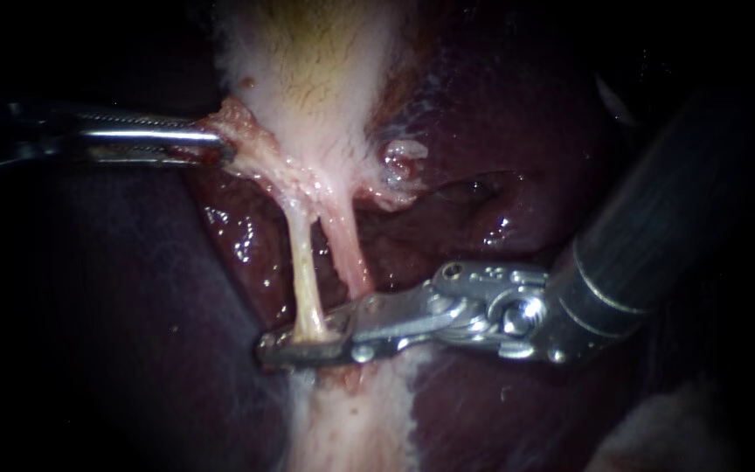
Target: Going back first clip left tube
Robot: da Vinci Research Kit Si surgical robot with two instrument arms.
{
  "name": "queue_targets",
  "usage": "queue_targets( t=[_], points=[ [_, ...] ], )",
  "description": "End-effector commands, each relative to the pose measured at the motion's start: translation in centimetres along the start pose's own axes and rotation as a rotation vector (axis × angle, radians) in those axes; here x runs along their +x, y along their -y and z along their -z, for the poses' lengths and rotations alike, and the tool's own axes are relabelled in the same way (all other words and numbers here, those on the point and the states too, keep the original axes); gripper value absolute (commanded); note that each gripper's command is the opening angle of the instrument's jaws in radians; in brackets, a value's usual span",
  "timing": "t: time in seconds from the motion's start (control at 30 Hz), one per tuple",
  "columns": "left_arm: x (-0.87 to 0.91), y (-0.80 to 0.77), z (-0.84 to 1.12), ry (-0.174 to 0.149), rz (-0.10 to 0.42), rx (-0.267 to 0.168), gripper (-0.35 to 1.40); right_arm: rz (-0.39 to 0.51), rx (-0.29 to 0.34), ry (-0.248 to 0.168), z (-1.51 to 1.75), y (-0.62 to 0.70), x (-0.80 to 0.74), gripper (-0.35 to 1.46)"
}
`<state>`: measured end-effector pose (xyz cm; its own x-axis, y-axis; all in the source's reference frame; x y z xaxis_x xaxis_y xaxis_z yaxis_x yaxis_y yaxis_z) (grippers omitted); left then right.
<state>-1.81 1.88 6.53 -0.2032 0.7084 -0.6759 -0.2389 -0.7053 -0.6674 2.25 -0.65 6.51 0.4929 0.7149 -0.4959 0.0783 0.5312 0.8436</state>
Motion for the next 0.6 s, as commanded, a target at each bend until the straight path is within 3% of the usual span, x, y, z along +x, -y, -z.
queue_targets(
  t=[0.03, 0.17, 0.33, 0.6],
  points=[
    [0.0, 0.0, 0.0, 0.0, 0.0, 0.0, -0.35, 0.0, -0.001, -0.001, 0.0, 0.0, 0.0, -0.35],
    [0.0, 0.0, 0.0, 0.0, 0.0, 0.0, -0.35, 0.001, 0.005, -0.011, -0.01, 0.02, 0.0, -0.3],
    [0.0, 0.0, 0.0, 0.0, 0.0, 0.0, -0.35, 0.0, 0.008, -0.054, -0.08, 0.0, 0.05, 0.36],
    [0.0, 0.0, 0.0, 0.0, 0.0, 0.0, -0.35, 0.138, -0.073, -0.091, -0.13, -0.15, 0.06, 0.49]
  ],
)
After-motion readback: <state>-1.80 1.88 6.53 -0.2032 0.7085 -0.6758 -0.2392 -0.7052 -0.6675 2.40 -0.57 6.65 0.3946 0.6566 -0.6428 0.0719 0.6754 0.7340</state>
